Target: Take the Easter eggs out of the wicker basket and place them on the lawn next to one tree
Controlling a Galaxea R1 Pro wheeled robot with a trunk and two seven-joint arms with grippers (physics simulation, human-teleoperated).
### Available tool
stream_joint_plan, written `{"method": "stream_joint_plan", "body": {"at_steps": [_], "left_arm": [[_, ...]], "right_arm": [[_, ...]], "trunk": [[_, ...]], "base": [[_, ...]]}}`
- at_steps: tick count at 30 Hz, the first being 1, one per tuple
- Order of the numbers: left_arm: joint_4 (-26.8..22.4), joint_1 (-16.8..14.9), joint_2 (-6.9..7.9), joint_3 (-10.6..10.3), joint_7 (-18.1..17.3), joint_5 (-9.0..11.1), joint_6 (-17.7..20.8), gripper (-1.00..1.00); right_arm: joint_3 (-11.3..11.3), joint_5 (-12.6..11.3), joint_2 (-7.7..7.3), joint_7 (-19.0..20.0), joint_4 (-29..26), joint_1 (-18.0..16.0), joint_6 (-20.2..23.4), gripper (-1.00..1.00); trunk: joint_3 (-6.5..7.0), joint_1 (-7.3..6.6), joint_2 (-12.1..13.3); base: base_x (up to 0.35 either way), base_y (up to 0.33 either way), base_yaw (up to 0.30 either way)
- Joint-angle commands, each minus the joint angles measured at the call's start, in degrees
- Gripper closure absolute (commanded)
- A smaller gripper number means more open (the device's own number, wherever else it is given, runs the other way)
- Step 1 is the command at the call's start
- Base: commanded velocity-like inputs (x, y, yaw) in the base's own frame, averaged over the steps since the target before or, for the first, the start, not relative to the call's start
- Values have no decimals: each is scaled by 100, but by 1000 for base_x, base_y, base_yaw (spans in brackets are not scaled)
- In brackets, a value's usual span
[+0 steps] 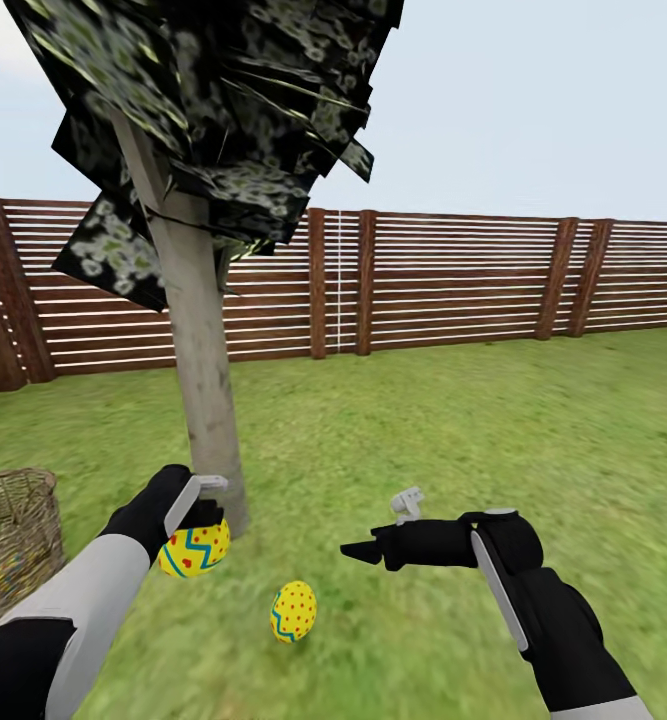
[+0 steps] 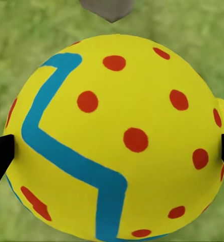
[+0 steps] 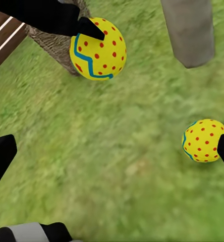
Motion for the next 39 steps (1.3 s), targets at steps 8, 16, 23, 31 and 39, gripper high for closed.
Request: {"method": "stream_joint_plan", "body": {"at_steps": [8, 16, 23, 31, 39], "left_arm": [[-6, -2, 5, -35, 46, 47, -203, 100], [5, -2, -3, -37, 45, 17, -829, 100], [2, -2, -7, -40, 35, 10, -1010, 100], [2, -3, -40, -44, 19, 3, -1037, 100], [2, -2, -44, -45, 18, 1, -1050, 100]], "right_arm": [[-21, -6, -8, -5, 2, -5, 38, -100], [-145, -2, -52, -1, 10, -5, 38, -100], [-852, -12, -61, 819, -4, -5, -117, -100], [-1193, 2, -32, 1381, -6, -5, -232, -100], [-1194, 3, -20, 1388, 0, -5, -234, -100]], "trunk": [[-141, 14, -11], [-319, 35, -22], [-474, 53, -31], [-651, 74, -42], [-828, 94, -52]], "base": [[0, 0, 6], [0, 0, 0], [0, 0, 0], [0, 0, -1], [0, 0, -222]]}}
